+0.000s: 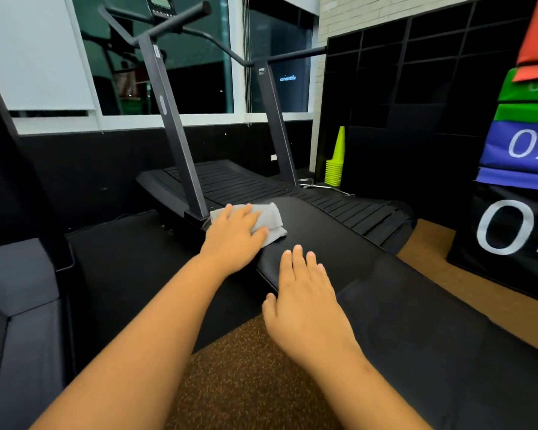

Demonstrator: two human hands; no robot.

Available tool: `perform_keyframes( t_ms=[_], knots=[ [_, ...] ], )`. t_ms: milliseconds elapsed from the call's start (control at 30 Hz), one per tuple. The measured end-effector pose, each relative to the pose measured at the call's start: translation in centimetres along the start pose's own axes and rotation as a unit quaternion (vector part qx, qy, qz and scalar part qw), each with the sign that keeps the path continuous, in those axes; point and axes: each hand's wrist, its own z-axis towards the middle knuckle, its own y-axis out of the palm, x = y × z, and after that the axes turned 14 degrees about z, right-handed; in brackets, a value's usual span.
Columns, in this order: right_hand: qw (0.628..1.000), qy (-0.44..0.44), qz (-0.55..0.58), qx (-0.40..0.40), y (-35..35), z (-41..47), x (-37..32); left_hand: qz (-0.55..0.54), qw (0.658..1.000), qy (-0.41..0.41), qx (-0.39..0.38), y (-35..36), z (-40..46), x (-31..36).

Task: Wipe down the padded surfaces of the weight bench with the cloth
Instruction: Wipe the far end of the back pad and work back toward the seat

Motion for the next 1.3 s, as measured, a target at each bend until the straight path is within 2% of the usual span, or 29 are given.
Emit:
perform_keyframes(
  t_ms=[100, 267, 433, 467, 500, 533, 567, 633, 700, 733, 800, 833, 867, 933, 1067, 1233, 1300],
  knots=[
    [0.988, 0.020, 0.148, 0.049, -1.1, -0.8, -0.1, 0.001, 1.000, 0.022, -0.001, 0.2, -3.0, 1.1],
    [0.915, 0.081, 0.358, 0.167, -2.1, -1.6, 0.8, -0.031, 0.998, 0.049, -0.008, 0.7, -7.0, 2.8],
    [0.873, 0.088, 0.430, 0.213, -2.4, -1.9, 1.2, -0.066, 0.995, 0.075, -0.016, 1.2, -9.8, 4.7],
    [0.870, 0.079, 0.433, 0.221, -2.4, -1.9, 1.2, -0.104, 0.992, 0.067, -0.034, 0.9, -10.2, 5.2],
    [0.871, 0.063, 0.429, 0.233, -2.4, -2.0, 1.1, -0.199, 0.977, 0.023, -0.075, 0.5, -10.6, 5.6],
    [0.875, 0.036, 0.415, 0.246, -2.4, -2.3, 1.0, -0.319, 0.940, -0.024, -0.116, -0.3, -11.0, 5.8],
    [0.884, -0.001, 0.391, 0.258, -2.3, -2.6, 0.7, -0.442, 0.881, -0.054, -0.162, -0.8, -11.2, 5.9],
    [0.901, -0.081, 0.343, 0.252, -1.7, -3.4, 0.1, -0.592, 0.787, -0.029, -0.173, -1.3, -11.8, 5.5],
    [0.931, -0.108, 0.297, 0.185, -0.7, -4.2, -0.5, -0.712, 0.689, -0.061, -0.121, -1.2, -12.5, 4.6],
    [0.953, -0.100, 0.245, 0.149, 0.0, -4.3, -0.5, -0.770, 0.623, -0.089, -0.101, -1.2, -13.1, 4.2],
    [0.988, -0.080, 0.074, 0.107, 1.0, -4.0, -0.1, -0.854, 0.498, -0.141, -0.043, -0.2, -13.9, 3.4],
    [0.994, -0.067, 0.005, 0.088, 1.0, -3.6, -0.1, -0.875, 0.452, -0.174, -0.014, 0.6, -14.3, 3.0],
    [0.996, -0.047, -0.030, 0.068, 0.9, -3.1, 0.0, -0.880, 0.434, -0.195, 0.002, 1.1, -14.7, 2.9],
    [0.998, -0.011, -0.048, 0.036, 0.5, -2.0, 0.6, -0.858, 0.458, -0.233, 0.010, 1.9, -15.4, 3.3],
    [0.999, 0.018, -0.046, -0.002, -0.5, -0.7, 2.1, -0.768, 0.589, -0.250, 0.002, 1.7, -16.7, 6.2],
    [0.999, 0.002, -0.032, -0.014, -1.4, -5.3, 2.5, -0.653, 0.717, -0.243, 0.012, 2.6, -18.0, 9.1],
    [1.000, 0.020, -0.005, -0.018, -2.6, -7.6, 3.0, -0.608, 0.758, -0.237, 0.018, 2.7, -18.2, 9.7]
  ],
)
